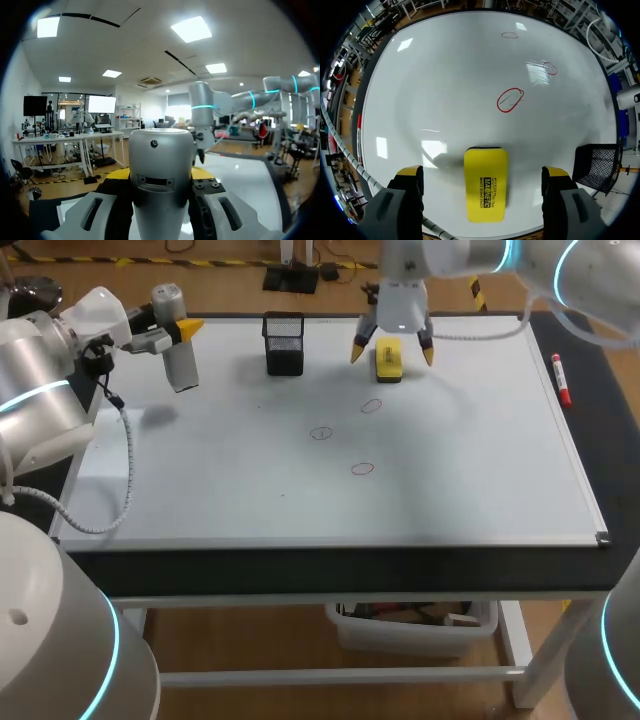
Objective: Pick up the inspection probe, press it on each red-marked spot on the whiteboard one by one, put down the probe, pick up the eraser, and wipe off all the red marks.
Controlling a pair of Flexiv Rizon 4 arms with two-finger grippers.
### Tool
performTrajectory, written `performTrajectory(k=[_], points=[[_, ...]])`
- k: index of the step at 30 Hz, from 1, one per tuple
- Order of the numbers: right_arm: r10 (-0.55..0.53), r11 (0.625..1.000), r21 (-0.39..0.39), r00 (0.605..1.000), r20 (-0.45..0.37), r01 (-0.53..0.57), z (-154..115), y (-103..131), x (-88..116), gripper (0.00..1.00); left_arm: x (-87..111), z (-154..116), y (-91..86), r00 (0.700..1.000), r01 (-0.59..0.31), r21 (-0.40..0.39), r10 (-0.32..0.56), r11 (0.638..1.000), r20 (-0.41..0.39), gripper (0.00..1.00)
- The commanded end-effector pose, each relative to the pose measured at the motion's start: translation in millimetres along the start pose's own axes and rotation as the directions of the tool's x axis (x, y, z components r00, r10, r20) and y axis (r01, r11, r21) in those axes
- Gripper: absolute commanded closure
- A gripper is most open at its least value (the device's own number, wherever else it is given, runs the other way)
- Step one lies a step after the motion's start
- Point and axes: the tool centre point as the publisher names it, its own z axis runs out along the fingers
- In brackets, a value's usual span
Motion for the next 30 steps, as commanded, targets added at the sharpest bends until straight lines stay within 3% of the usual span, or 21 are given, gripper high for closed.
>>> performTrajectory(k=[1,10,13,14,15,18,19,20,30], points=[[0.0,1.0,-0.005,1.0,-0.004,0.0,2,-3,1,0.0,0.5,1,0.4,1.0,-0.002,0.005,0.002,1.0,0.004,1.0],[0.002,1.0,-0.005,1.0,-0.006,-0.002,1,-6,2,0.03,0.5,1,0.4,1.0,-0.002,0.005,0.002,1.0,0.004,1.0],[0.001,1.0,-0.007,1.0,-0.008,-0.001,1,-7,2,0.25,0.5,1,0.4,1.0,-0.002,0.005,0.002,1.0,0.004,1.0],[0.0,1.0,-0.007,1.0,-0.009,0.0,1,-8,2,0.43,0.5,1,0.4,1.0,-0.002,0.005,0.002,1.0,0.004,1.0],[0.0,1.0,-0.007,1.0,-0.01,0.0,1,-8,2,0.52,0.5,1,0.4,1.0,-0.002,0.005,0.002,1.0,0.004,1.0],[0.001,1.0,-0.005,1.0,-0.015,-0.001,1,-9,3,0.7,0.5,1,0.4,1.0,-0.002,0.005,0.002,1.0,0.004,1.0],[0.001,1.0,-0.002,1.0,-0.019,-0.001,1,-9,3,0.87,0.5,1,0.4,1.0,-0.002,0.005,0.002,1.0,0.004,1.0],[0.001,1.0,0.001,1.0,-0.022,-0.001,1,-9,3,0.98,0.5,1,0.4,1.0,-0.002,0.005,0.002,1.0,0.004,1.0],[0.006,1.0,0.006,0.999,-0.034,-0.005,-8,-6,12,1.0,0.5,1,0.4,1.0,-0.002,0.005,0.002,1.0,0.004,1.0]])
